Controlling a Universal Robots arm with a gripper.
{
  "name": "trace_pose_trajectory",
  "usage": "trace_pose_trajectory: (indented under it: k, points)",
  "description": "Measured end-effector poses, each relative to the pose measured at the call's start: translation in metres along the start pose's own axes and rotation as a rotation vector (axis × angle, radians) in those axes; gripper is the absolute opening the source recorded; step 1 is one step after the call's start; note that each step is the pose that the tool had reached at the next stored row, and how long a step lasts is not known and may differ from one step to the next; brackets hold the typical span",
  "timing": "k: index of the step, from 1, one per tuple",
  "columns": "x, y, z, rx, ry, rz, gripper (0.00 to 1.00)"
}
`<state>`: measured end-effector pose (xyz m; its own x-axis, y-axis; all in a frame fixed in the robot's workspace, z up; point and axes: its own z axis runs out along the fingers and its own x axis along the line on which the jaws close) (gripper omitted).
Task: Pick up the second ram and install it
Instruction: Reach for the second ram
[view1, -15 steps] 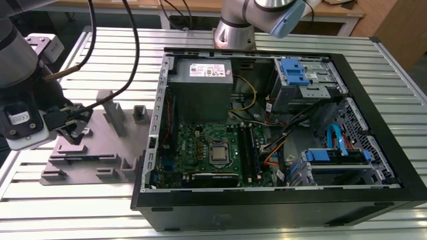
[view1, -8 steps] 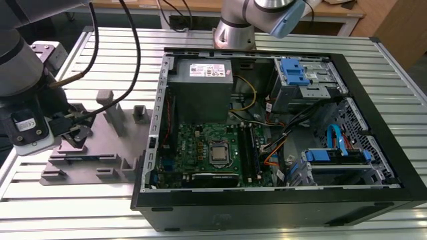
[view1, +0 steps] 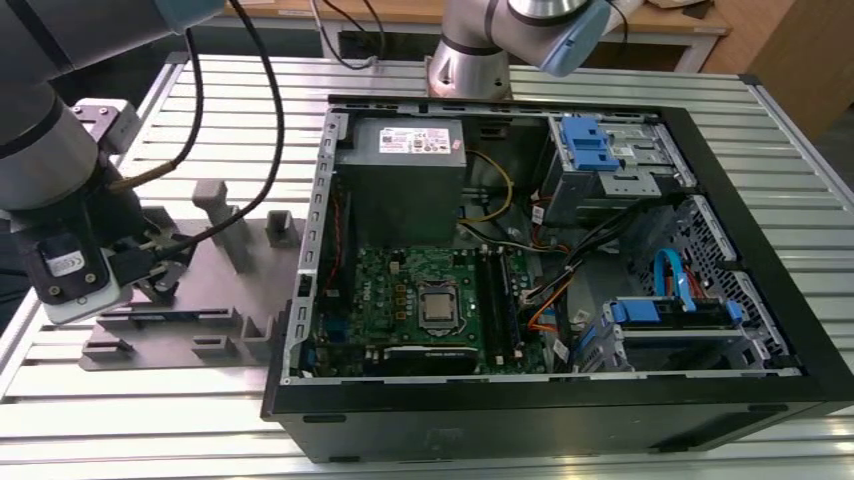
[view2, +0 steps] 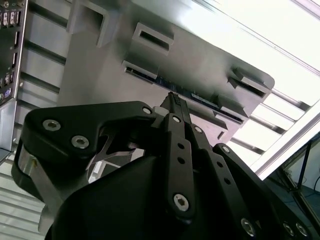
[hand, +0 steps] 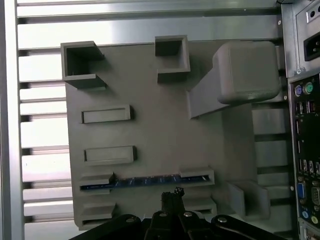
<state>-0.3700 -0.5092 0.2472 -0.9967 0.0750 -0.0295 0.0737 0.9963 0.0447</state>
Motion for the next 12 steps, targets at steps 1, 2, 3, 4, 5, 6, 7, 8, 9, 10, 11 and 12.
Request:
trace_pose_trajectory:
  k: [1, 2, 3, 4, 5, 6, 7, 8, 9, 10, 11, 12]
  points:
    - [0.0001, -0.0002, 0.0018, -0.0001, 0.0, 0.0, 0.07]
    - [0.0001, -0.0004, 0.0037, -0.0001, -0.0001, 0.0, 0.07]
    - [0.0002, -0.0006, 0.0054, 0.0, 0.0, 0.0, 0.07]
    - [0.0002, -0.0008, 0.0073, 0.0, 0.0, 0.0, 0.07]
    - [0.0002, -0.001, 0.009, 0.0001, 0.0001, 0.0, 0.07]
    - [0.0003, -0.0012, 0.0108, 0.0, 0.0, 0.0, 0.07]
    - [0.0003, -0.0015, 0.0127, 0.0, 0.0, 0.0, 0.07]
    - [0.0004, -0.0017, 0.0145, 0.0, 0.0, 0.0, 0.07]
    - [0.0004, -0.0019, 0.0162, 0.0, 0.0, 0.0, 0.07]
    - [0.0005, -0.0021, 0.018, 0.0, 0.0, 0.0, 0.07]
    - [0.0005, -0.0022, 0.0195, 0.0002, -0.0001, 0.0, 0.07]
    - [0.0007, -0.0023, 0.0208, 0.0008, -0.0001, 0.0, 0.07]
